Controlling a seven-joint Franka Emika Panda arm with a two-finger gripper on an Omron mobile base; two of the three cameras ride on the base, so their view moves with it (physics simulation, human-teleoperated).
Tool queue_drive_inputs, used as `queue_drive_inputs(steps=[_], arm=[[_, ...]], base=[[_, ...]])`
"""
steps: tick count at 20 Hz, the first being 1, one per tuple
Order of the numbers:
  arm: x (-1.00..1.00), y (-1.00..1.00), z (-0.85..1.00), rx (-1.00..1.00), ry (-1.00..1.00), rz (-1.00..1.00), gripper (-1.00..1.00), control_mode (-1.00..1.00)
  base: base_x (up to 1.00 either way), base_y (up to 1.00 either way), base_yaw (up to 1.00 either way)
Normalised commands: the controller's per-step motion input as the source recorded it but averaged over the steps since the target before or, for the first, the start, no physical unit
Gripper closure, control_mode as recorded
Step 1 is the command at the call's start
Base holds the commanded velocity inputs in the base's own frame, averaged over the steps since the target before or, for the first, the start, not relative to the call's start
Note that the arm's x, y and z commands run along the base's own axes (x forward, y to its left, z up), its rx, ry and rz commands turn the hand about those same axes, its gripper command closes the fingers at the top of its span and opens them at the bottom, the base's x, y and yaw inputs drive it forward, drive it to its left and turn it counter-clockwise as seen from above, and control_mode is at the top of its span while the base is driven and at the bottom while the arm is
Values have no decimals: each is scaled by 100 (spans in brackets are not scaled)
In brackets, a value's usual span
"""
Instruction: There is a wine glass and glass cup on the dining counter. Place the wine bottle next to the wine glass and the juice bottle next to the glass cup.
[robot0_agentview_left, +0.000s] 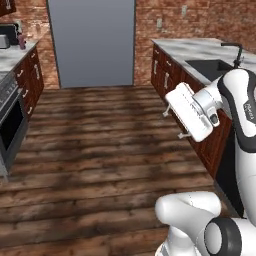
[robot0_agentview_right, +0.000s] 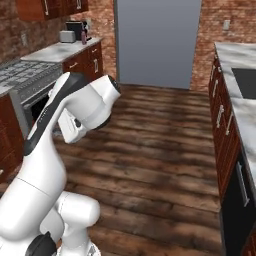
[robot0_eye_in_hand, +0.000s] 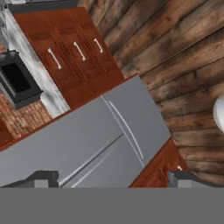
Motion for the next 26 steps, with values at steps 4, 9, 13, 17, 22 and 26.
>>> queue_drive_inputs(steps=[4, 9, 13, 17, 22, 26], arm=[[0, 0, 0, 0, 0, 0, -100, 100], [0, 0, 0, 0, 0, 0, -100, 100], [0, 0, 0, 0, 0, 0, -100, 100], [0, 0, 0, 0, 0, 0, -100, 100], [0, 0, 0, 0, 0, 0, -100, 100], [0, 0, 0, 0, 0, 0, -100, 100]], base=[[100, 0, -16], [100, 1, -12], [100, 10, -8], [100, 24, -6], [100, 28, -8], [97, 27, -9]])
